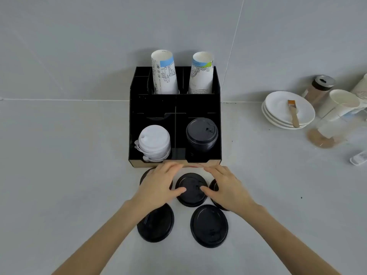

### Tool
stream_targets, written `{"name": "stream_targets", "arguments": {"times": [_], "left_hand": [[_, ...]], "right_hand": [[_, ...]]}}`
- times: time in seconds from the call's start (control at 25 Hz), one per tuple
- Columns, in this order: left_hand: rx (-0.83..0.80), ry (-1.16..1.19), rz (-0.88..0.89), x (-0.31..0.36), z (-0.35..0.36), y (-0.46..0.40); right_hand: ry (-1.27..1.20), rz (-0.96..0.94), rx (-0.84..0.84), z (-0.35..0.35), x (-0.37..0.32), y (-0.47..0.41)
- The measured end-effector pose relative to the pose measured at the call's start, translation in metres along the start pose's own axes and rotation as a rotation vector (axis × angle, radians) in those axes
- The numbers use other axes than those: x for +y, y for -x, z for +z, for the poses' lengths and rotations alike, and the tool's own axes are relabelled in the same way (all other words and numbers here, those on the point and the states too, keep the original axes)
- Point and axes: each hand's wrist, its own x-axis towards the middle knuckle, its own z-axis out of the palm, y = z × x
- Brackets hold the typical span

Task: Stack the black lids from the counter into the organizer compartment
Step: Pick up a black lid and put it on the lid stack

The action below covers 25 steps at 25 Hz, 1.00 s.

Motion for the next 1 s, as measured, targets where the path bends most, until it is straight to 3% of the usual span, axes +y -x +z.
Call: {"name": "stream_targets", "arguments": {"times": [0.28,0.56,1.0], "left_hand": [[-0.12,-0.152,-0.019,-0.005,0.023,0.0],[-0.103,-0.236,-0.005,-0.003,0.035,-0.001],[0.037,-0.048,0.073,0.011,0.009,0.005]], "right_hand": [[0.078,-0.007,-0.091,0.022,0.006,0.0],[0.052,-0.018,-0.064,0.026,0.006,0.0],[-0.124,-0.089,0.098,0.004,-0.001,0.01]]}}
